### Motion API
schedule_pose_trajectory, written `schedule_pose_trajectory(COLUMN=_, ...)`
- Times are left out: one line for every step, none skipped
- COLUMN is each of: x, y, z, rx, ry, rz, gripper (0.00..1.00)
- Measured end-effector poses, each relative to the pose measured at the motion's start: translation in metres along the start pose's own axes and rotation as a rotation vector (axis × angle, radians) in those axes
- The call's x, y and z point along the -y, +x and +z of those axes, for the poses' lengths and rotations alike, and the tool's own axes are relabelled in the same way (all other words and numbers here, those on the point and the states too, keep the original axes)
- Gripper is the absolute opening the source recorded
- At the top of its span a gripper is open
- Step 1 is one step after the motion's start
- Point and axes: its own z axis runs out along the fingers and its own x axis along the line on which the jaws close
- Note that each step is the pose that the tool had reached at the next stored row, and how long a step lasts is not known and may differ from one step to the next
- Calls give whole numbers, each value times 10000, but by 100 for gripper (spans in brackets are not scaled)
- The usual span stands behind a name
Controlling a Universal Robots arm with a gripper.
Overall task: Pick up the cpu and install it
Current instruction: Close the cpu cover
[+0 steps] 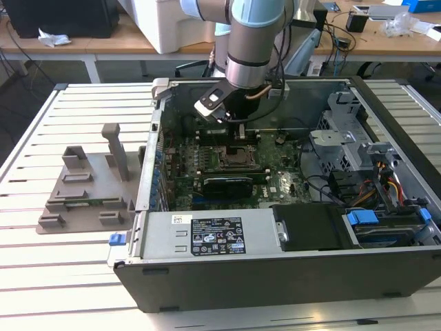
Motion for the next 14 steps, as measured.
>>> schedule_pose_trajectory(x=-47, y=-9, z=9, rx=6, ry=40, rz=-2, gripper=11)
schedule_pose_trajectory(x=-87, y=-16, z=14, rx=2, ry=58, rz=-6, gripper=11)
schedule_pose_trajectory(x=-104, y=-16, z=14, rx=-3, ry=55, rz=-10, gripper=11)
schedule_pose_trajectory(x=-110, y=-16, z=10, rx=-8, ry=53, rz=-12, gripper=11)
schedule_pose_trajectory(x=-114, y=-13, z=-12, rx=-27, ry=40, rz=-14, gripper=11)
schedule_pose_trajectory(x=-106, y=-18, z=-90, rx=-5, ry=55, rz=-10, gripper=11)
schedule_pose_trajectory(x=-99, y=-19, z=-175, rx=-7, ry=54, rz=-10, gripper=11)
schedule_pose_trajectory(x=-91, y=-21, z=-260, rx=-5, ry=55, rz=-11, gripper=11)
schedule_pose_trajectory(x=-81, y=-22, z=-362, rx=-6, ry=54, rz=-11, gripper=11)
schedule_pose_trajectory(x=-74, y=-23, z=-429, rx=-5, ry=55, rz=-11, gripper=11)
schedule_pose_trajectory(x=-70, y=-23, z=-474, rx=-5, ry=55, rz=-11, gripper=11)
schedule_pose_trajectory(x=-63, y=-25, z=-554, rx=-6, ry=55, rz=-11, gripper=11)
schedule_pose_trajectory(x=-59, y=-25, z=-596, rx=-4, ry=55, rz=-11, gripper=11)
schedule_pose_trajectory(x=-53, y=-26, z=-658, rx=-5, ry=55, rz=-11, gripper=11)
